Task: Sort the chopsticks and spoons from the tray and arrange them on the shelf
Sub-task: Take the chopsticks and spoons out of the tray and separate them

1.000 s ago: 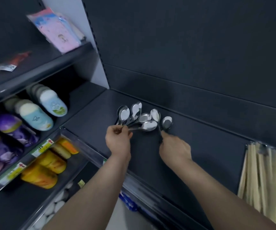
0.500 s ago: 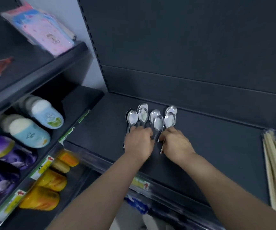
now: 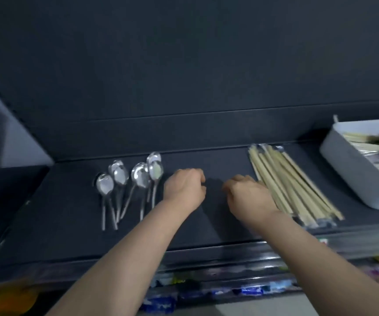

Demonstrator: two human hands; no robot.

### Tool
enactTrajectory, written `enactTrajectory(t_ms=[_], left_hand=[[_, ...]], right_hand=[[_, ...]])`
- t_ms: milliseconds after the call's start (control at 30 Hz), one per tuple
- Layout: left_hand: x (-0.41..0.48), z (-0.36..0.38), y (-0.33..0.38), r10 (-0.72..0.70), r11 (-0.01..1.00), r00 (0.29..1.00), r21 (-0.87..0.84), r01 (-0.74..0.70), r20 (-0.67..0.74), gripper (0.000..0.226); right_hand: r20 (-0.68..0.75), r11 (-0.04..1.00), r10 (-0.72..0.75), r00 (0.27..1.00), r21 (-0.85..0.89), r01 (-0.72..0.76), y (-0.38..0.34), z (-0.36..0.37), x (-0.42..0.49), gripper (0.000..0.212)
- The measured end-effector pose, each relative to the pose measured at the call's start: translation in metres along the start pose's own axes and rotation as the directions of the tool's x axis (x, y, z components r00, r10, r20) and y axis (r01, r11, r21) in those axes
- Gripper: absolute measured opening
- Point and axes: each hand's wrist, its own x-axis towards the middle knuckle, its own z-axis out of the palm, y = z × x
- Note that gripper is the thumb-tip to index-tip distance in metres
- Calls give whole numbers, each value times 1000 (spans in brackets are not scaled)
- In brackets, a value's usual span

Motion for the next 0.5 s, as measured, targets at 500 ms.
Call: enactTrajectory(t_ms=[500], left_hand=[[33,67,363,318,898,935,-267,-351,-159,19]], right_hand=[[-314,938,335,888,20,-347,335,-71,-136,27]])
